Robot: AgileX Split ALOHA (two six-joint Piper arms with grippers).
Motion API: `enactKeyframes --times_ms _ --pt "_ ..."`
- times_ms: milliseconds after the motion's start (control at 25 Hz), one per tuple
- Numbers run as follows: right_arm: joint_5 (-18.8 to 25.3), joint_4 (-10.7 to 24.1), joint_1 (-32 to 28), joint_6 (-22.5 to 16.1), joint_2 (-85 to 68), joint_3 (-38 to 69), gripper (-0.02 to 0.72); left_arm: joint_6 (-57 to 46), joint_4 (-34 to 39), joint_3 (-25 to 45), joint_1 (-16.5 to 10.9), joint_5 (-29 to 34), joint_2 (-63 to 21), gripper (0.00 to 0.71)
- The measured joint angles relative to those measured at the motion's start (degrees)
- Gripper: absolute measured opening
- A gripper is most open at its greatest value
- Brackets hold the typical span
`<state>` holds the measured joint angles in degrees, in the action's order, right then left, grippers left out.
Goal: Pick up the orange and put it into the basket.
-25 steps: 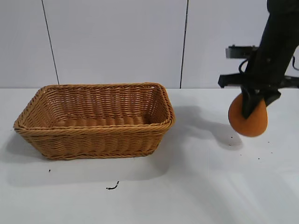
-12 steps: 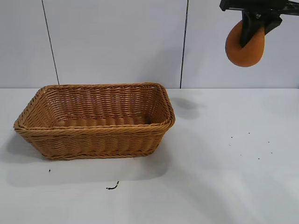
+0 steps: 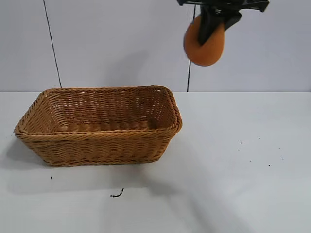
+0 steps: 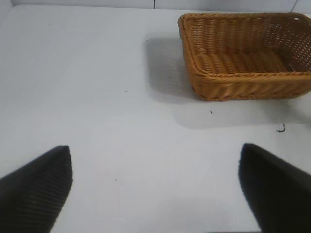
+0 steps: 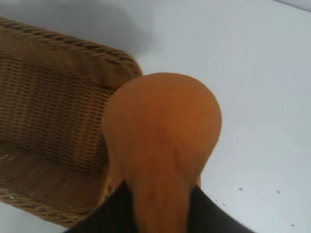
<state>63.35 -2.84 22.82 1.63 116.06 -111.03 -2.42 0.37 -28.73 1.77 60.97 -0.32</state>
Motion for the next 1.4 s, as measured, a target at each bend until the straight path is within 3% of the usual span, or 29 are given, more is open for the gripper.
enactKeyframes --times_ms 360,560,760,840,960,1040,1160,1400 --pt "-7.94 -0.32 11.65 0.0 8.97 -0.12 0.058 0.0 0.0 0.0 0.0 0.0 0.0 0.666" --pt "-12.13 -0.77 13.3 0.0 14.8 -0.12 0.058 0.0 0.0 0.0 0.0 0.0 0.0 0.666" --pt "-12.95 -1.1 13.25 -0.88 17.12 -0.12 0.065 0.0 0.0 0.0 0.0 0.0 0.0 0.666" --pt "-13.0 -1.31 13.25 -0.88 17.12 -0.59 0.153 0.0 0.0 0.0 0.0 0.0 0.0 0.666" --pt "-12.06 -1.36 13.25 -0.88 17.12 -2.55 0.467 0.0 0.0 0.0 0.0 0.0 0.0 0.666" --pt "-10.59 -1.36 13.25 -0.88 17.12 -5.09 0.596 0.0 0.0 0.0 0.0 0.0 0.0 0.666" --pt "-6.32 -1.14 13.25 -0.88 17.12 -10.82 0.641 0.0 0.0 0.0 0.0 0.0 0.0 0.666" --pt "0.45 2.22 12.08 -2.3 16.7 -20.95 0.652 0.0 0.0 0.0 0.0 0.0 0.0 0.666"
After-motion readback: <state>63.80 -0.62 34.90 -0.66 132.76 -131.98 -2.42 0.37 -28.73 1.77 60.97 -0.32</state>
